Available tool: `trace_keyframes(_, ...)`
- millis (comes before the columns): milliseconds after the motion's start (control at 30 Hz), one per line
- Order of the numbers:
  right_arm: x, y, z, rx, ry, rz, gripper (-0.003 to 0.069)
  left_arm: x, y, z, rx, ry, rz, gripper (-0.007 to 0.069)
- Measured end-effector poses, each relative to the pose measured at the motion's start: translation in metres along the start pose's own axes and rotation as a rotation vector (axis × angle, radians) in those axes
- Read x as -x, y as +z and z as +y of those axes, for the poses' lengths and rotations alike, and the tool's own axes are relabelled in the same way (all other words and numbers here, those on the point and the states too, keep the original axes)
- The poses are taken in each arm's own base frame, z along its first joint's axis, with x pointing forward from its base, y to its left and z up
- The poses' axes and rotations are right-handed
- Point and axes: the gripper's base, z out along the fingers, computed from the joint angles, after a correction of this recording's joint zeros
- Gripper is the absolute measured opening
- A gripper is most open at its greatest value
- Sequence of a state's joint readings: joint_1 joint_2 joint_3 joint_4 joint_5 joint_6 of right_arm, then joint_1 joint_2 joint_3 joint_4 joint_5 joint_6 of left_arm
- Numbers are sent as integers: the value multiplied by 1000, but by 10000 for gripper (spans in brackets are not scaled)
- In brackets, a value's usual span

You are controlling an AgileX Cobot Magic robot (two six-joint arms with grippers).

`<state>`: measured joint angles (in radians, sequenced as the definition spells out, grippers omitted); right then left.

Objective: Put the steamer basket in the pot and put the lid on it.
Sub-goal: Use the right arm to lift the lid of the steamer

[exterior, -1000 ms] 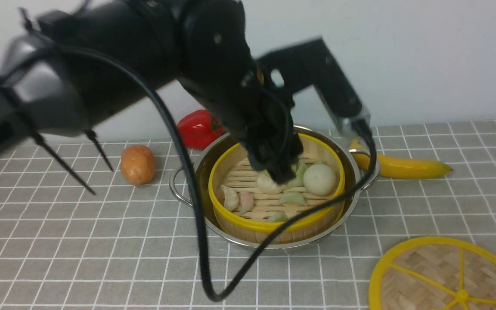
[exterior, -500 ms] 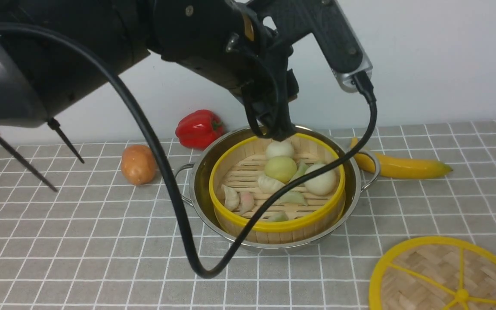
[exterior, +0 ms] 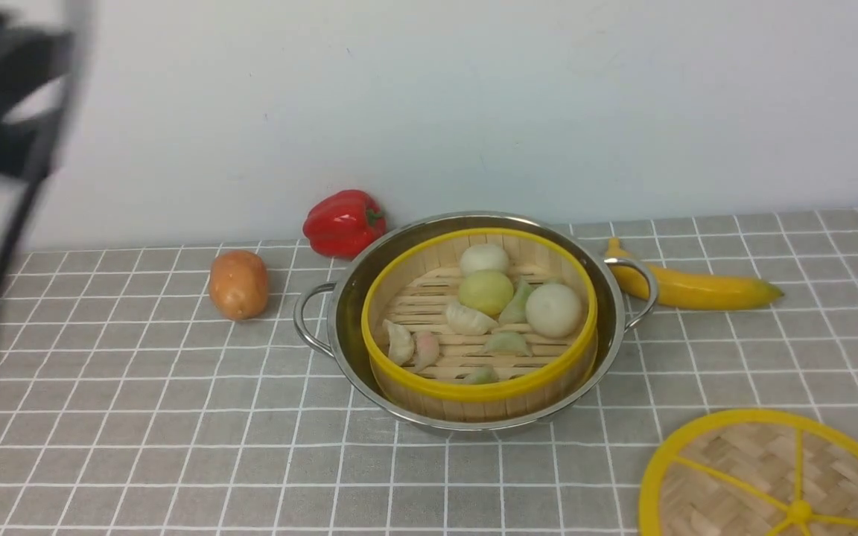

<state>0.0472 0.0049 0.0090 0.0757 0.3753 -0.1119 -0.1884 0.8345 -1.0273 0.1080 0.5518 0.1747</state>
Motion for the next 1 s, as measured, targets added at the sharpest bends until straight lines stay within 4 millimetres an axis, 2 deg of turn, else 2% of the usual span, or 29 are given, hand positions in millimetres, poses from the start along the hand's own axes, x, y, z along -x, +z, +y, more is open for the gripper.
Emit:
trace_keyframes(33, 0, 0, 0, 0, 0, 0, 243, -33, -21, 4, 82, -33, -11, 188)
trace_keyframes(67, 0, 0, 0, 0, 0, 0, 243, -43, -26, 3, 106, -46, -20, 189)
trace_keyframes(100, 0, 0, 0, 0, 0, 0, 243, -65, -36, 1, 146, -67, -22, 191)
trace_keyframes(133, 0, 0, 0, 0, 0, 0, 243, -68, -37, 1, 153, -70, -28, 191)
trace_keyframes(233, 0, 0, 0, 0, 0, 0, 243, -121, -51, -12, 221, -131, -15, 190)
trace_keyframes(367, 0, 0, 0, 0, 0, 0, 243, -168, -59, -28, 252, -176, -10, 200)
trace_keyframes(467, 0, 0, 0, 0, 0, 0, 243, -182, -61, -34, 253, -187, -17, 202)
trace_keyframes(500, 0, 0, 0, 0, 0, 0, 243, -196, -61, -40, 249, -204, -14, 201)
trace_keyframes(633, 0, 0, 0, 0, 0, 0, 243, -218, -60, -47, 245, -218, 3, 207)
trace_keyframes(667, 0, 0, 0, 0, 0, 1, 243, -228, -56, -50, 240, -225, 22, 211)
trace_keyframes(800, 0, 0, 0, 0, 0, 1, 243, -243, -50, -54, 229, -234, 66, 213)
trace_keyframes(1000, 0, 0, 0, 0, 0, 1, 243, -246, -48, -55, 227, -234, 71, 223)
